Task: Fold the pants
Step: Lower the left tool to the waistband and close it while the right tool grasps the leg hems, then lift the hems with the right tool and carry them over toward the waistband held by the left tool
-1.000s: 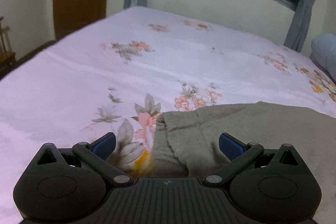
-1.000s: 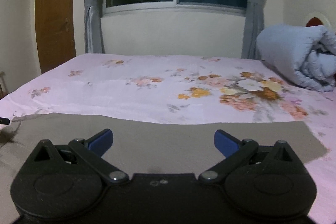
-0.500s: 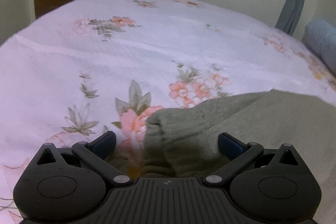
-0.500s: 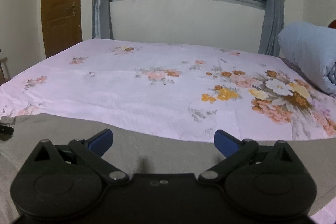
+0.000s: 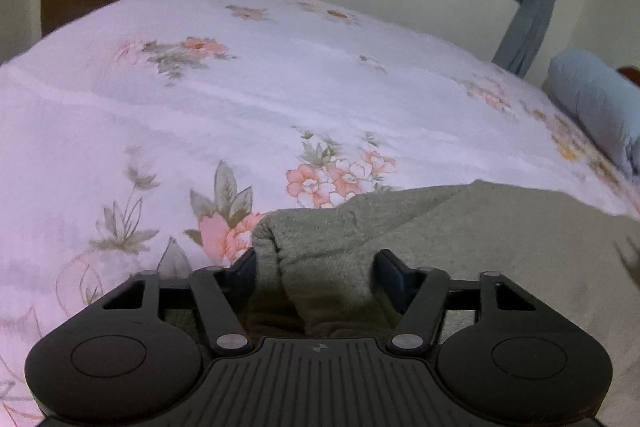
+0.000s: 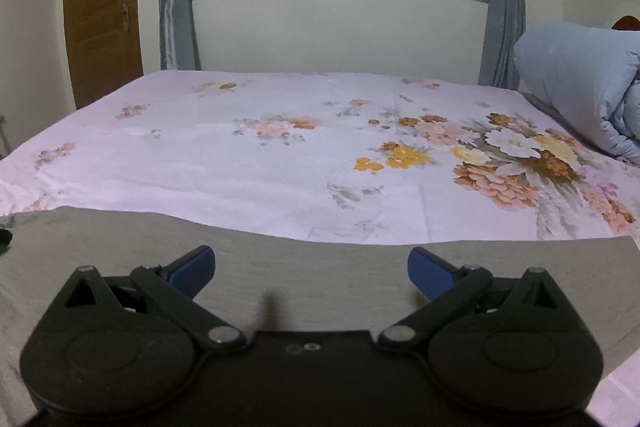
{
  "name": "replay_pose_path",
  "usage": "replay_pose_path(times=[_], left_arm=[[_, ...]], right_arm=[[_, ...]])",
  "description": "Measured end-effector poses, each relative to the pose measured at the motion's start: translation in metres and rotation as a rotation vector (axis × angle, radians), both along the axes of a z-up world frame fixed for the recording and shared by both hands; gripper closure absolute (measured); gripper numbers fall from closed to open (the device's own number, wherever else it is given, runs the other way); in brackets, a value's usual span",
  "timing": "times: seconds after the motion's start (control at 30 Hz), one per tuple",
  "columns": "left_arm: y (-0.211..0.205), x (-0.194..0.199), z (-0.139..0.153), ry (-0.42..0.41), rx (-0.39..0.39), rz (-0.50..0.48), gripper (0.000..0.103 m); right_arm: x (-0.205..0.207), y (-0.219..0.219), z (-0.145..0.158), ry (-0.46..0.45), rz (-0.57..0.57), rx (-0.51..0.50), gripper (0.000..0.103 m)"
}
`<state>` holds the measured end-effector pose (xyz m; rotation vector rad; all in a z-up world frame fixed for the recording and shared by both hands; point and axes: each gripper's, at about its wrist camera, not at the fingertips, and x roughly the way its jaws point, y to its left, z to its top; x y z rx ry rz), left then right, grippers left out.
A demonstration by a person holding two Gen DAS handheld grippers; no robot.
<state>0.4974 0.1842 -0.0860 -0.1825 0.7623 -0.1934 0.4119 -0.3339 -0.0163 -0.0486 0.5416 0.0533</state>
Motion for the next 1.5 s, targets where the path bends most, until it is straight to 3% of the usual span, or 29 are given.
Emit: replay_pose_path(times=[0.1, 0.2, 0.3, 0.47, 0.63, 0.93, 0.97, 1.03, 1.07, 1.1, 1.13, 1.2, 1.33, 1.4, 1.5], left_arm=[[-0.003, -0.001, 0.003, 0.000, -0.030, -0.018, 0.073], [-0.005, -0.012, 0.013, -0.036, -0.020, -0.040, 0.083], [-0.004, -0.028, 0.031, -0.101, -0.031, -0.032, 0.086], [0.005, -0.050, 0.056, -0.196, -0.122, -0.002, 0.086], [0.011, -0.055, 0.060, -0.210, -0.135, 0.013, 0.086], [0.014, -0.067, 0.060, -0.254, -0.152, 0.032, 0.086], [0.015, -0.068, 0.060, -0.255, -0.154, 0.029, 0.086], [0.017, -0.068, 0.059, -0.253, -0.159, 0.024, 0.086], [0.017, -0.067, 0.059, -0.251, -0.158, 0.020, 0.086], [0.017, -0.067, 0.060, -0.251, -0.156, 0.019, 0.086], [0.017, -0.066, 0.060, -0.249, -0.156, 0.019, 0.086], [0.017, -0.065, 0.061, -0.245, -0.154, 0.019, 0.086], [0.018, -0.066, 0.061, -0.241, -0.155, 0.015, 0.086], [0.018, -0.069, 0.063, -0.255, -0.152, 0.007, 0.086], [0.021, -0.076, 0.065, -0.290, -0.163, 0.005, 0.086]], right_arm=[[0.003, -0.002, -0.001, 0.006, 0.001, -0.006, 0.006], [0.005, -0.003, -0.005, 0.020, 0.009, -0.007, 0.006], [0.008, -0.005, -0.008, 0.033, 0.028, -0.010, 0.006], [0.023, -0.009, -0.012, 0.055, 0.075, -0.018, 0.006], [0.044, -0.002, -0.019, 0.063, 0.175, -0.037, 0.006], [0.083, 0.017, -0.033, 0.058, 0.377, -0.221, 0.014], [0.084, 0.016, -0.032, 0.058, 0.403, -0.224, 0.018], [0.090, 0.013, -0.032, 0.090, 0.470, -0.217, 0.040], [0.093, 0.011, -0.032, 0.118, 0.500, -0.207, 0.073], [0.096, 0.010, -0.033, 0.151, 0.527, -0.201, 0.088], [0.097, 0.009, -0.034, 0.165, 0.540, -0.210, 0.088], [0.095, 0.006, -0.032, 0.167, 0.559, -0.204, 0.103], [0.090, -0.002, -0.023, 0.172, 0.578, -0.157, 0.103], [0.085, -0.001, -0.019, 0.151, 0.598, -0.185, 0.101], [0.084, 0.003, -0.017, 0.136, 0.648, -0.263, 0.062]])
